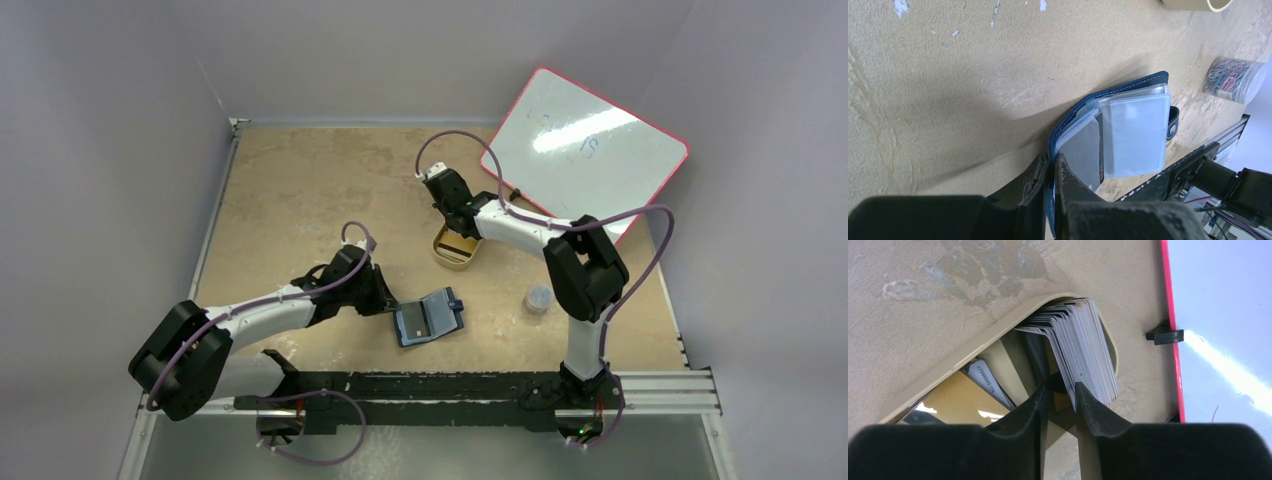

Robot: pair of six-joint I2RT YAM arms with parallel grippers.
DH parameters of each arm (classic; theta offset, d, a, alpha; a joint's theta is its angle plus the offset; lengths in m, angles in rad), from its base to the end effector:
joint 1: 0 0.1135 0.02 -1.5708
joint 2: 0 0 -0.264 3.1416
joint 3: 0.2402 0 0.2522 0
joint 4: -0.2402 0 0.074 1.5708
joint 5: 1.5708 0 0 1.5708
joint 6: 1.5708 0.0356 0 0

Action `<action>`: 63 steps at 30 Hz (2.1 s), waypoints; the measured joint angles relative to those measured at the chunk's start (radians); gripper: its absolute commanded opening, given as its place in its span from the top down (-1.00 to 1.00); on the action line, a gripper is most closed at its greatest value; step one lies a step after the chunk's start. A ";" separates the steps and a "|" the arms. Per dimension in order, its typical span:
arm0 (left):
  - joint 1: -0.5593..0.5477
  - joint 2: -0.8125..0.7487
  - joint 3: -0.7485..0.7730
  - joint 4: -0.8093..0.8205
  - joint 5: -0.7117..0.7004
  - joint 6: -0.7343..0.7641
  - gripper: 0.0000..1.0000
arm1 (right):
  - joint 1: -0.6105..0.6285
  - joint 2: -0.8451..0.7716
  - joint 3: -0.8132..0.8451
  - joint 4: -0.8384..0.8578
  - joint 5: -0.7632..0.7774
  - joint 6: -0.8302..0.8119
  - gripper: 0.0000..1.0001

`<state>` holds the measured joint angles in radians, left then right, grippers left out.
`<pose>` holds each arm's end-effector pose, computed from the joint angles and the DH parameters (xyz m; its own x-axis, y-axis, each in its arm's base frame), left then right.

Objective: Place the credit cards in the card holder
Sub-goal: Pick up the credit card from the storage box.

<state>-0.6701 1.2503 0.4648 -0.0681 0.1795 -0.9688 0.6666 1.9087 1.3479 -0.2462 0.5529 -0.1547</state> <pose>0.1717 -0.1442 0.1511 -0.9140 -0.3105 -0.2613 -0.0887 0.7812 -0.6179 0.3409 0.2444 0.2078 -0.5237 -0.5789 -0.6250 -0.3253 0.8140 -0.4813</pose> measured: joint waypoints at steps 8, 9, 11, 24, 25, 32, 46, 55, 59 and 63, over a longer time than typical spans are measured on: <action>0.000 -0.001 0.004 -0.013 -0.009 0.000 0.67 | 0.001 -0.024 0.006 -0.042 -0.104 0.031 1.00; 0.000 -0.002 0.008 -0.021 -0.013 0.000 0.63 | 0.001 -0.025 0.011 -0.050 -0.113 0.035 1.00; 0.000 -0.003 0.016 -0.034 -0.024 0.000 0.56 | -0.001 -0.026 0.021 -0.068 -0.132 0.048 1.00; 0.000 -0.109 0.119 -0.147 -0.123 -0.020 0.19 | -0.007 -0.177 0.030 -0.166 -0.303 0.185 1.00; 0.000 -0.124 0.129 -0.157 -0.132 -0.024 0.18 | -0.007 -0.200 0.030 -0.167 -0.313 0.204 1.00; 0.000 -0.222 0.196 -0.175 -0.157 -0.048 0.15 | -0.007 -0.351 -0.054 -0.114 -0.478 0.350 1.00; 0.000 -0.388 0.137 -0.085 -0.160 -0.125 0.12 | -0.006 -0.700 -0.615 0.491 -0.978 0.854 1.00; 0.000 -0.458 0.133 0.026 -0.108 -0.173 0.11 | -0.006 -0.784 -0.772 0.845 -1.079 1.096 1.00; 0.000 -0.458 0.131 0.053 -0.089 -0.184 0.31 | -0.006 -0.790 -0.794 0.944 -1.101 1.155 1.00; 0.000 -0.455 0.126 0.087 -0.065 -0.208 0.90 | -0.007 -0.790 -0.794 0.977 -1.117 1.181 0.99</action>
<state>-0.6697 0.7948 0.5907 0.0193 0.1146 -1.1770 0.6598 1.1191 0.5541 0.7311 -0.5644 1.0267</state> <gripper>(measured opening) 0.223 0.005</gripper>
